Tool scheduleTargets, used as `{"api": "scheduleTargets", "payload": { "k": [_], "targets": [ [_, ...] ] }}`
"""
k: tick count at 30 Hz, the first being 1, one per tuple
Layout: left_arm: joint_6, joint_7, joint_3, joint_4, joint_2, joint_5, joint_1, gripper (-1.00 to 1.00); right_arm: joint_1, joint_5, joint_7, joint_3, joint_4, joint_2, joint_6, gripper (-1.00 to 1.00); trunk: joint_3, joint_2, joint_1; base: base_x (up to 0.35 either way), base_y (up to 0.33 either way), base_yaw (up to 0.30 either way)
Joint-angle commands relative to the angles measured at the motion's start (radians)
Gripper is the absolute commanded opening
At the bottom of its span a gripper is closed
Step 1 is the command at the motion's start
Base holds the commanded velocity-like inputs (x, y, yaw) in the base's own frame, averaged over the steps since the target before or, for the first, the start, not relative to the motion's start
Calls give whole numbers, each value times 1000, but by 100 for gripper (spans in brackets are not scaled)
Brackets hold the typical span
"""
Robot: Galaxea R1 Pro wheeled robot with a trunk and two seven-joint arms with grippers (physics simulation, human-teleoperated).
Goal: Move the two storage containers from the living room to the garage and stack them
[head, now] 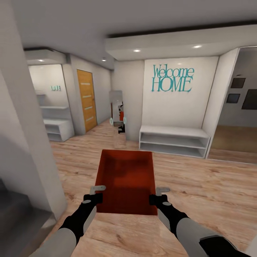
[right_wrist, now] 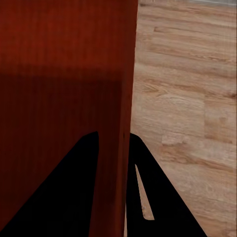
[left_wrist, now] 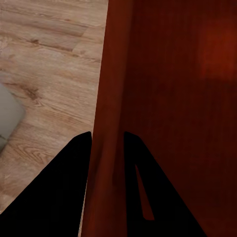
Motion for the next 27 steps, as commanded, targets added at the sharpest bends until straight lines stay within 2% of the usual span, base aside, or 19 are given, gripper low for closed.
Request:
{"api": "scheduleTargets", "payload": {
  "k": [1, 7, 27],
  "targets": [
    [8, 43, 13, 0, -8, 66, -1, -100, -1, 1, -80, -33, -2, 0, -52, -100, -2, -1, 1, 322, 0, 236],
    [8, 43, 13, 0, -8, 66, -1, -100, -1, 3, -79, -33, -3, 0, -53, -100, -2, -1, 1, 322, 0, 78],
    [8, 43, 13, 0, -8, 66, -1, -100, -1, 2, -79, -33, -2, 0, -53, -100, -2, -1, 1, 322, 0, 2]
  ]
}}
